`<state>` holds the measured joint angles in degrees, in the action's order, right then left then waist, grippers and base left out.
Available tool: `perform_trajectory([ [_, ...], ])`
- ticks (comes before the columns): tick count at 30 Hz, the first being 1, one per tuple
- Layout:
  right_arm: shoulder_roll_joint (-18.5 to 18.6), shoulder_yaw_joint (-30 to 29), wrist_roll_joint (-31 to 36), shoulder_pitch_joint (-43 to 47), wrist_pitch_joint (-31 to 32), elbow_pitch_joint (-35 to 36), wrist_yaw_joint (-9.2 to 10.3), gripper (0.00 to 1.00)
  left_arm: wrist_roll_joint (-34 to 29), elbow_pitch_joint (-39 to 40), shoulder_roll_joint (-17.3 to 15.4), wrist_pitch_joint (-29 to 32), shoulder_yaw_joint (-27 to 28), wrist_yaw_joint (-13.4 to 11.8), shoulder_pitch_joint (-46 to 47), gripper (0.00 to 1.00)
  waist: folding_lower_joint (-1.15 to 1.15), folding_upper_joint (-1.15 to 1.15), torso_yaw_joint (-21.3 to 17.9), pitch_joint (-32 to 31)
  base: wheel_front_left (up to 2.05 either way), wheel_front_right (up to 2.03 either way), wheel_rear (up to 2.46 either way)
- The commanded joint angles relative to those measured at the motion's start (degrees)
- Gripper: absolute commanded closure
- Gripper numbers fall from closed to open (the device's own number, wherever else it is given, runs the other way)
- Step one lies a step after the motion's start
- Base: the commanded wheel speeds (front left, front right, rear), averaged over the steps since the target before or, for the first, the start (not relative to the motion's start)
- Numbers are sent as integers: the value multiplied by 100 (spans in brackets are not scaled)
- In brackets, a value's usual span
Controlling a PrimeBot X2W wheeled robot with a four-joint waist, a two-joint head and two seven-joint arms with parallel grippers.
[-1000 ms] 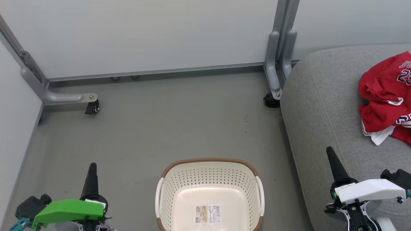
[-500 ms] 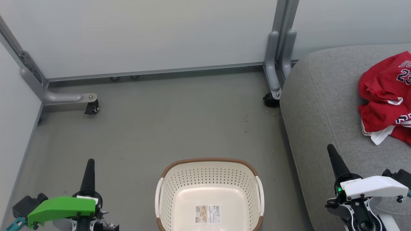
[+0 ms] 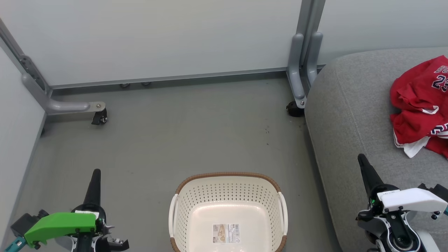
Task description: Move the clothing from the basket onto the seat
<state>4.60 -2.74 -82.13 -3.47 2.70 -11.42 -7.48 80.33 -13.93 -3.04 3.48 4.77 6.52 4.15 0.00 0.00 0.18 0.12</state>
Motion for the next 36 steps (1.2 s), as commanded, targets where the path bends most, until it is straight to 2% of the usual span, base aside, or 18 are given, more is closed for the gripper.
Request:
perform_trajectory([
  [1,28,-24,-134,-94,28,-8,-2,100,144,9,-12,35,32,30,140,100,0,0,-1,0,0,0,0],
  [28,-6,-162,-1223,-290,216,-262,-2,100,1222,-19,17,321,194,115,257,100,0,0,-17,6,0,0,0],
  [36,-22,-182,-1195,-279,232,-264,-2,100,1216,-19,16,328,192,114,240,100,0,0,-18,6,0,0,0],
])
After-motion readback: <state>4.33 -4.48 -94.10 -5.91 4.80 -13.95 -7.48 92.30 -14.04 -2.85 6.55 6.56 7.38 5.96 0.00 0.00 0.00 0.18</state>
